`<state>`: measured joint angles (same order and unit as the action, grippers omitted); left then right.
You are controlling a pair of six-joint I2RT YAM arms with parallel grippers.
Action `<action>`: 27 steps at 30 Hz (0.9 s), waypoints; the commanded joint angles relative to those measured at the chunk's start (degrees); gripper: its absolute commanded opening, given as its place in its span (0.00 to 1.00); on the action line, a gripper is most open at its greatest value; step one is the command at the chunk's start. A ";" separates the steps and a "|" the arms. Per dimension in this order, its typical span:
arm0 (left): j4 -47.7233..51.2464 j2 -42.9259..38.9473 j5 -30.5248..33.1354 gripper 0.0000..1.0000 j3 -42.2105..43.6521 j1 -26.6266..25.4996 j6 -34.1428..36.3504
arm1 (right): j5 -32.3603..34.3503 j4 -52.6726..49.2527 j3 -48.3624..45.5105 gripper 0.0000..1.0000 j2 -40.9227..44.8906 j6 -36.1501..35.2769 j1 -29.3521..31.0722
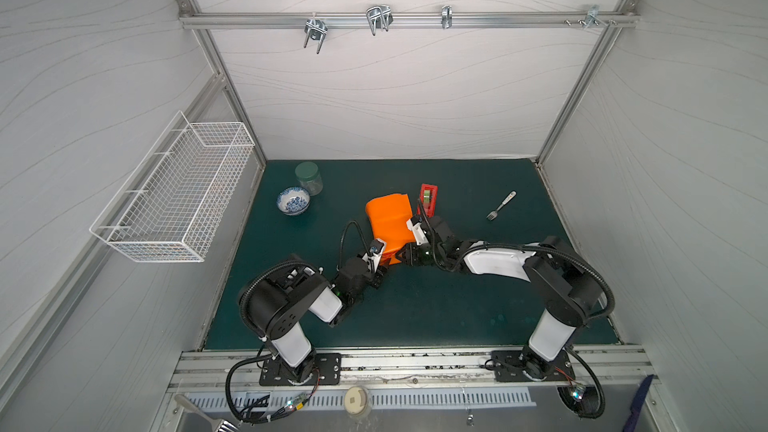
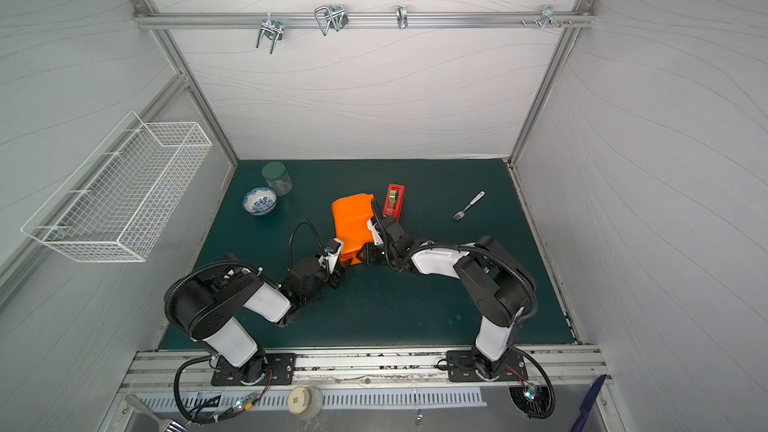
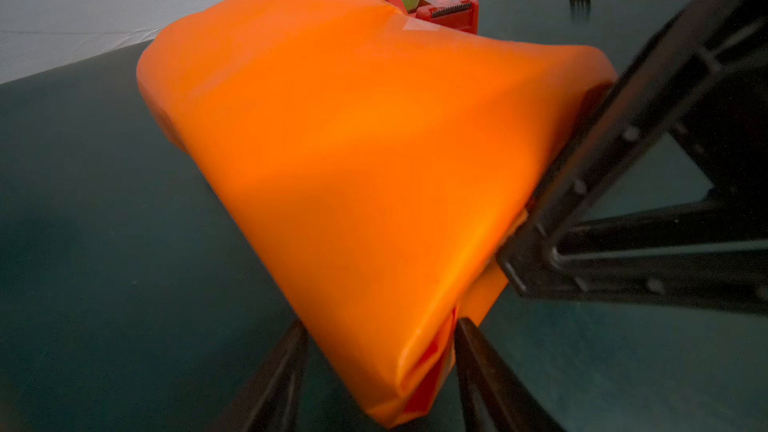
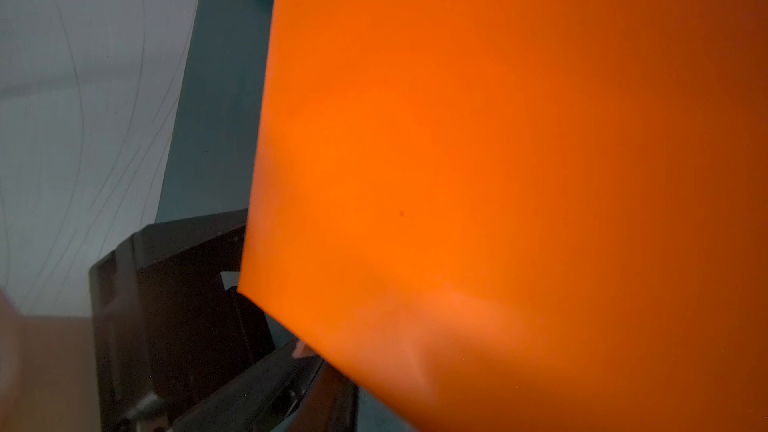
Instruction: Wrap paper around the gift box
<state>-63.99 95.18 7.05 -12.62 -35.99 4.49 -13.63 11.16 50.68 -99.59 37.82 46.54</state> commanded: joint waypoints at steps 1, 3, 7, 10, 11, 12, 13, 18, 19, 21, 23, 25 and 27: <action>-3.60 -0.39 -0.10 0.59 0.10 0.36 0.90 | 1.42 0.38 0.83 0.35 1.29 2.57 0.40; -3.65 -0.35 -0.10 0.59 0.14 0.30 0.88 | 1.20 0.13 0.94 0.37 1.49 3.08 0.43; -3.69 -0.37 -0.09 0.58 0.05 0.31 1.03 | 1.22 0.18 0.83 0.40 1.88 4.26 0.51; -3.69 -0.25 -0.17 0.58 0.05 0.31 1.01 | 1.43 -0.17 0.83 0.43 2.28 4.94 0.48; -3.69 -0.26 -0.16 0.58 0.05 0.30 1.01 | 1.60 -0.51 0.95 0.44 2.33 4.99 0.52; -3.69 -0.39 -0.19 0.58 0.05 0.35 0.98 | 2.05 -1.13 1.00 0.45 2.47 5.16 0.49; -3.69 -0.35 -0.19 0.58 0.06 0.31 1.00 | 2.31 -1.52 1.01 0.46 2.63 5.32 0.48; -3.69 -0.57 -0.19 0.58 0.14 0.31 1.03 | 3.57 -3.45 0.92 0.49 3.69 6.21 0.51; -3.73 -0.54 -0.19 0.58 0.14 0.33 1.00 | 3.61 -3.64 0.84 0.50 3.91 6.26 0.48; -3.71 -0.65 -0.19 0.58 0.14 0.30 1.06 | 3.48 -3.86 0.69 0.51 4.47 6.42 0.54; -3.69 -0.65 -0.19 0.58 0.14 0.31 0.97 | 3.44 -3.86 0.31 0.52 5.16 6.56 0.49; -3.71 -0.73 -0.19 0.58 0.17 0.31 0.97 | 3.52 -4.36 -0.11 0.53 6.07 6.47 0.48; -3.69 -0.84 -0.09 0.58 0.25 0.33 0.96 | 3.89 -5.28 -0.77 0.54 7.18 6.12 0.52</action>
<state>-64.14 95.18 6.90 -12.62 -35.99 4.56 -10.96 7.62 50.61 -95.37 43.53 46.65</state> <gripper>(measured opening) 0.584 0.535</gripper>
